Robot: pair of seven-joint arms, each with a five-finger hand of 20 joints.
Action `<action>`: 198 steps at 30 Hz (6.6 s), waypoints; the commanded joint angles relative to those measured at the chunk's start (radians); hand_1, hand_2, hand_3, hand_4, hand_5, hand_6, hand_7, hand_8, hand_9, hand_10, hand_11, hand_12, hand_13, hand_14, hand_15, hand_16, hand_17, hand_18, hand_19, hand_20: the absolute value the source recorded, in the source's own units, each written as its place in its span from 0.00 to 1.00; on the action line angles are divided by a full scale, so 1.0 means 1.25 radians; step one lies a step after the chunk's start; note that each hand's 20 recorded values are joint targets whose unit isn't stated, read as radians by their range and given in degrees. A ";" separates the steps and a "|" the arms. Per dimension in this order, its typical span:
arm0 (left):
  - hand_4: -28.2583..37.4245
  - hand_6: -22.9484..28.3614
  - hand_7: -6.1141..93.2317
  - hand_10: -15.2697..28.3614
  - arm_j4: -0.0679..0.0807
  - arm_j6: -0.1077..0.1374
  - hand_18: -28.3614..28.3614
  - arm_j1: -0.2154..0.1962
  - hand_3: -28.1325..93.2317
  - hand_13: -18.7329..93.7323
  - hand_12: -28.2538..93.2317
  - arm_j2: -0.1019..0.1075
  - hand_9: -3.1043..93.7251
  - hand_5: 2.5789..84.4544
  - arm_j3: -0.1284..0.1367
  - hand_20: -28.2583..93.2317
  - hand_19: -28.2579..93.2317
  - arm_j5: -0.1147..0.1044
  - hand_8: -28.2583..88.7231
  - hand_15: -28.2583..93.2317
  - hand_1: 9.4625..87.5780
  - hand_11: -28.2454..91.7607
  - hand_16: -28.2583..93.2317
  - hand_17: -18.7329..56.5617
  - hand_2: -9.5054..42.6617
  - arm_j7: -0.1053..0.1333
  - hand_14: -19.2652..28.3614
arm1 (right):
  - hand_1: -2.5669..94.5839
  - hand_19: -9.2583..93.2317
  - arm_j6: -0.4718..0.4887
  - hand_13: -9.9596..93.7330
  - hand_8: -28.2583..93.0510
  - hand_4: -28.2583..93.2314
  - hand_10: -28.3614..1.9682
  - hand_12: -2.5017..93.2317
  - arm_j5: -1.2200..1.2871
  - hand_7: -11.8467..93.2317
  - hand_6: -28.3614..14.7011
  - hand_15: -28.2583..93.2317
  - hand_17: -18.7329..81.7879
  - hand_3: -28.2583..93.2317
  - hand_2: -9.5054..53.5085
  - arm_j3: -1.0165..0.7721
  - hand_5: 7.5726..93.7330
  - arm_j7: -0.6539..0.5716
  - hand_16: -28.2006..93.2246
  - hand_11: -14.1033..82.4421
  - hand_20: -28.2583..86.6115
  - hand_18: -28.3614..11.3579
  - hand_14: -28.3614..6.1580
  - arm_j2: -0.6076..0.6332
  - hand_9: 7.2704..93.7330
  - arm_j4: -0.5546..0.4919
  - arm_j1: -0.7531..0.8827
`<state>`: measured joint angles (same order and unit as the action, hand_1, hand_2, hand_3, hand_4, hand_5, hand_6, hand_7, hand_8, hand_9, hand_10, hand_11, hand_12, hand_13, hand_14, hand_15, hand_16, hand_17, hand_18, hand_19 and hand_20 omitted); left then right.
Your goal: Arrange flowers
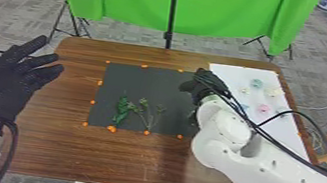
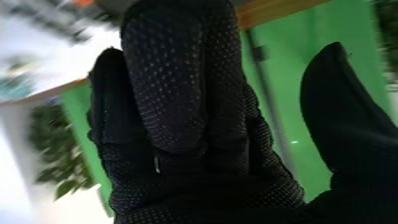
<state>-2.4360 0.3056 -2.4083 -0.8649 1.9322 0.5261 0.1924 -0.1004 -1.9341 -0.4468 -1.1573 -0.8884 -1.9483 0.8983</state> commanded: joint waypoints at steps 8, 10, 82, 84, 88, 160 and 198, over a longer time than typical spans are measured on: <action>0.00 0.60 0.20 0.81 0.007 0.002 0.94 0.017 0.87 0.38 0.32 -0.009 0.35 0.36 -0.022 0.32 0.71 0.003 0.16 0.69 0.15 0.47 0.14 0.12 0.36 -0.015 1.00 | 0.33 1.00 0.094 0.93 0.15 0.05 0.38 0.20 0.056 0.19 0.43 0.66 0.68 0.81 0.13 -0.004 0.48 -0.055 0.36 0.43 0.24 0.14 0.56 0.029 0.91 0.163 -0.033; 0.00 0.60 0.21 0.81 0.006 0.000 0.94 0.014 0.87 0.37 0.32 -0.009 0.35 0.36 -0.023 0.32 0.71 0.003 0.16 0.69 0.15 0.47 0.14 0.12 0.36 -0.010 1.00 | 0.33 1.00 0.108 0.93 0.15 0.05 0.38 0.20 0.058 0.19 0.43 0.66 0.68 0.80 0.12 0.004 0.47 -0.054 0.36 0.43 0.24 0.14 0.56 0.023 0.91 0.179 -0.037; 0.00 0.60 0.21 0.80 0.002 0.004 0.93 -0.009 0.87 0.38 0.32 -0.013 0.35 0.36 -0.021 0.32 0.71 -0.001 0.16 0.68 0.15 0.47 0.14 0.12 0.36 0.009 0.98 | 0.58 1.00 -0.094 0.94 0.34 0.00 0.62 0.32 -0.104 0.32 0.60 0.72 0.60 0.85 0.00 0.121 0.94 0.028 0.38 0.42 0.34 0.17 0.67 0.044 0.99 0.068 -0.042; 0.00 0.60 0.21 0.80 0.003 0.005 0.93 -0.008 0.87 0.38 0.32 -0.015 0.35 0.36 -0.020 0.32 0.71 0.000 0.16 0.68 0.15 0.47 0.14 0.12 0.36 0.007 0.98 | 0.58 1.00 -0.082 0.94 0.34 0.00 0.62 0.32 -0.103 0.32 0.60 0.73 0.60 0.86 0.00 0.118 0.94 0.025 0.38 0.42 0.34 0.17 0.67 0.041 0.99 0.051 -0.020; 0.00 0.60 0.21 0.80 0.003 0.003 0.93 -0.007 0.87 0.38 0.32 -0.015 0.35 0.36 -0.021 0.32 0.71 0.000 0.16 0.69 0.15 0.47 0.14 0.12 0.36 0.003 0.98 | 0.58 1.00 -0.066 0.94 0.34 0.00 0.61 0.31 -0.096 0.31 0.60 0.73 0.60 0.85 0.00 0.117 0.94 0.022 0.38 0.42 0.35 0.16 0.67 0.030 0.99 0.037 0.010; 0.00 0.61 0.21 0.82 -0.007 0.019 0.94 -0.029 0.86 0.38 0.33 -0.011 0.36 0.38 -0.005 0.31 0.72 0.004 0.16 0.68 0.15 0.46 0.14 0.12 0.37 0.010 1.00 | 0.29 1.00 0.082 0.95 0.15 0.06 0.47 0.23 0.057 0.27 0.55 0.73 0.62 0.80 0.29 -0.087 0.86 0.028 0.37 0.48 0.39 0.07 0.61 0.124 0.98 -0.124 0.241; 0.00 0.61 0.21 0.82 -0.006 0.023 0.94 -0.023 0.86 0.38 0.33 -0.013 0.36 0.38 -0.005 0.31 0.72 0.004 0.16 0.68 0.15 0.47 0.14 0.12 0.38 -0.006 1.00 | 0.28 1.00 0.043 0.95 0.15 0.06 0.46 0.22 0.073 0.26 0.54 0.73 0.62 0.82 0.33 -0.020 0.88 0.019 0.37 0.47 0.39 0.06 0.59 0.039 0.99 -0.096 0.177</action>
<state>-2.4468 0.3284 -2.4296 -0.8748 1.9313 0.5271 0.1938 -0.0275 -1.8359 -0.4837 -1.1200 -0.8289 -2.0908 1.1341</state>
